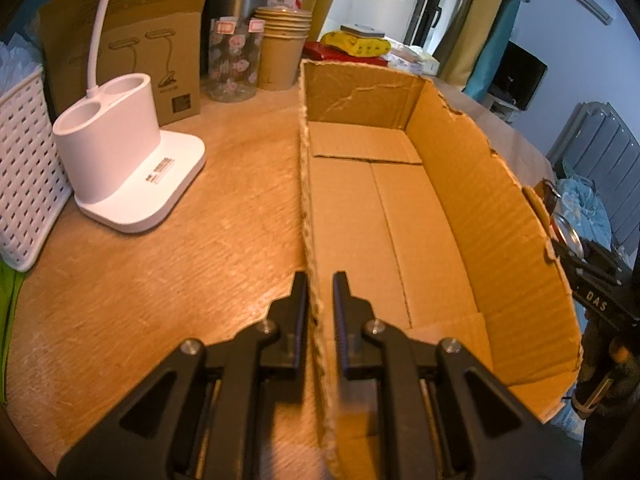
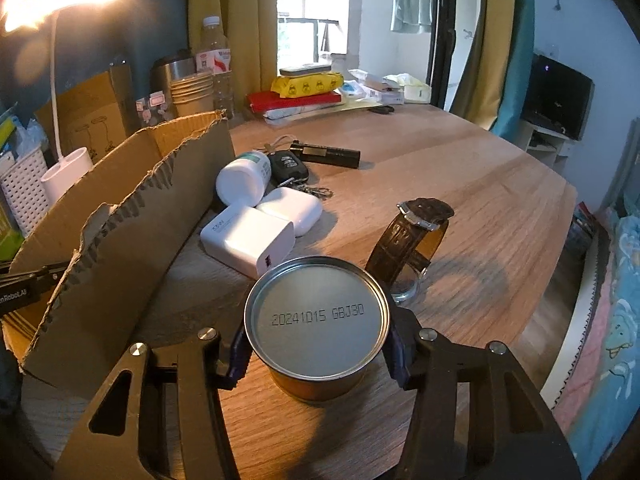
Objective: Organize rigid objects
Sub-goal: 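Grasp the red-labelled tin can with the right tool, then carry the tin can into the box and release it with the right tool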
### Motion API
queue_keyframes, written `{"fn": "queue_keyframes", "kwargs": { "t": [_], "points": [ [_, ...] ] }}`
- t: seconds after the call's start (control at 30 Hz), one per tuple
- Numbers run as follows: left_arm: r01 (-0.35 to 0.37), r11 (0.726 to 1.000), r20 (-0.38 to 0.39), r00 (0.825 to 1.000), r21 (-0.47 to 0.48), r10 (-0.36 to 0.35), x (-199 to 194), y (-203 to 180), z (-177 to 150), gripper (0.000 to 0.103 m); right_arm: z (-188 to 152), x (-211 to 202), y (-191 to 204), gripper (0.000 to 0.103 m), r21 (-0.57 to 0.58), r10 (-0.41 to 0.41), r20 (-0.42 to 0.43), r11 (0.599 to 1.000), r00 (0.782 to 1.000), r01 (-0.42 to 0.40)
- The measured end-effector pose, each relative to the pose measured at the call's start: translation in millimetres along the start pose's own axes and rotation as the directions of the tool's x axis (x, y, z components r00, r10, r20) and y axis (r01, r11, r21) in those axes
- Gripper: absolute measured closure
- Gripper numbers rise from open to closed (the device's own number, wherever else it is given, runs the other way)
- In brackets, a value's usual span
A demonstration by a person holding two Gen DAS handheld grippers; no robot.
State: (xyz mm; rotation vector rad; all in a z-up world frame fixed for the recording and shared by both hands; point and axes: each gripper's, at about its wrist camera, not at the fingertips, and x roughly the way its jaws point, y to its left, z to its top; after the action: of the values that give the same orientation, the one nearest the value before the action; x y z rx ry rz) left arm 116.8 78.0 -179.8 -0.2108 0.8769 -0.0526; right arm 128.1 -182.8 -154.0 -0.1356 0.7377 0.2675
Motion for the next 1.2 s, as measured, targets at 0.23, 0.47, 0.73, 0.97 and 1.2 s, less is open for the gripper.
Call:
{"fn": "queue_keyframes", "kwargs": {
  "t": [0.23, 0.47, 0.73, 0.97, 1.2],
  "points": [
    [0.000, 1.000, 0.001, 1.000, -0.001, 0.000, 0, 0, 0, 0.091, 5, -16, 4, 0.046, -0.016, 0.005, 0.034, 1.000, 0.999, -0.005],
    [0.000, 1.000, 0.000, 1.000, -0.001, 0.000, 0, 0, 0, 0.091, 23, -44, 19, 0.046, -0.052, 0.058, 0.094, 0.997, 0.994, -0.053],
    [0.001, 1.000, 0.001, 1.000, -0.002, -0.001, 0, 0, 0, 0.091, 50, -79, 41, 0.046, -0.095, 0.157, 0.180, 0.985, 0.971, -0.142],
    [0.001, 1.000, 0.001, 1.000, -0.002, -0.001, 0, 0, 0, 0.091, 65, -102, 72, 0.046, -0.162, 0.253, 0.219, 0.962, 0.942, -0.221],
    [0.000, 1.000, 0.001, 1.000, -0.001, 0.000, 0, 0, 0, 0.091, 66, -96, 103, 0.046, -0.220, 0.334, 0.188, 0.931, 0.924, -0.292]
  ]
}}
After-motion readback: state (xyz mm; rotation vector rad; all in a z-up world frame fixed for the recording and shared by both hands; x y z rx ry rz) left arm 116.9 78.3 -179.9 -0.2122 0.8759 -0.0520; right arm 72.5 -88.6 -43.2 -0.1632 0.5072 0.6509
